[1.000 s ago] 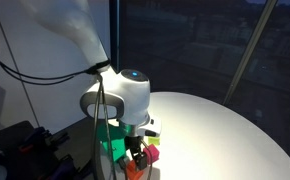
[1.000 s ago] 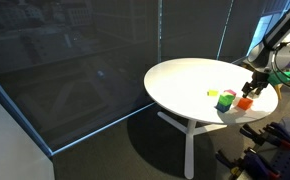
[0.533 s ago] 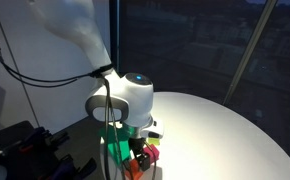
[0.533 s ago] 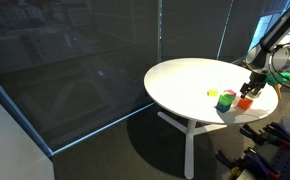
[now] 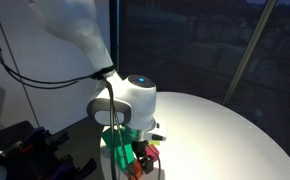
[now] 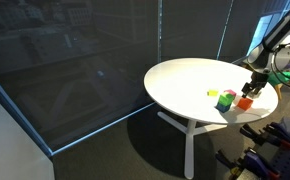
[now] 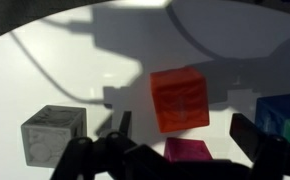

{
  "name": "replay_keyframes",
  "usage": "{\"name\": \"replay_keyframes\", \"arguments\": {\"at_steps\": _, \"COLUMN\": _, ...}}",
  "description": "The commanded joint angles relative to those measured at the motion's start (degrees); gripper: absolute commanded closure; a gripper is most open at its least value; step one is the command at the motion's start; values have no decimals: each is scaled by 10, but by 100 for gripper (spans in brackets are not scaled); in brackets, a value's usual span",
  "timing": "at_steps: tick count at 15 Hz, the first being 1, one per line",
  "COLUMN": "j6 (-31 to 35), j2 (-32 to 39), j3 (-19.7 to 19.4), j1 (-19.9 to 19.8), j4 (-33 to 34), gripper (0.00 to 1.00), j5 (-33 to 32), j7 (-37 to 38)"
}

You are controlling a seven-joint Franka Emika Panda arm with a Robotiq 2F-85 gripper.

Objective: Put the orange block on the green block

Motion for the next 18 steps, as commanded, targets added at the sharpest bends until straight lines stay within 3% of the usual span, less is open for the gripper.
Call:
{"name": "replay_keyframes", "arguments": {"at_steps": 1, "j6": 13, "j2": 12, "j3": 17, "j1": -22, "j4": 11, "gripper": 0, "j5": -5, "j7": -15}}
{"name": "replay_keyframes", "arguments": {"at_steps": 18, "j6": 10, "j2": 13, "j3": 22, "j1": -22, "j4": 3, "gripper": 0, "j5": -11, "j7": 5}}
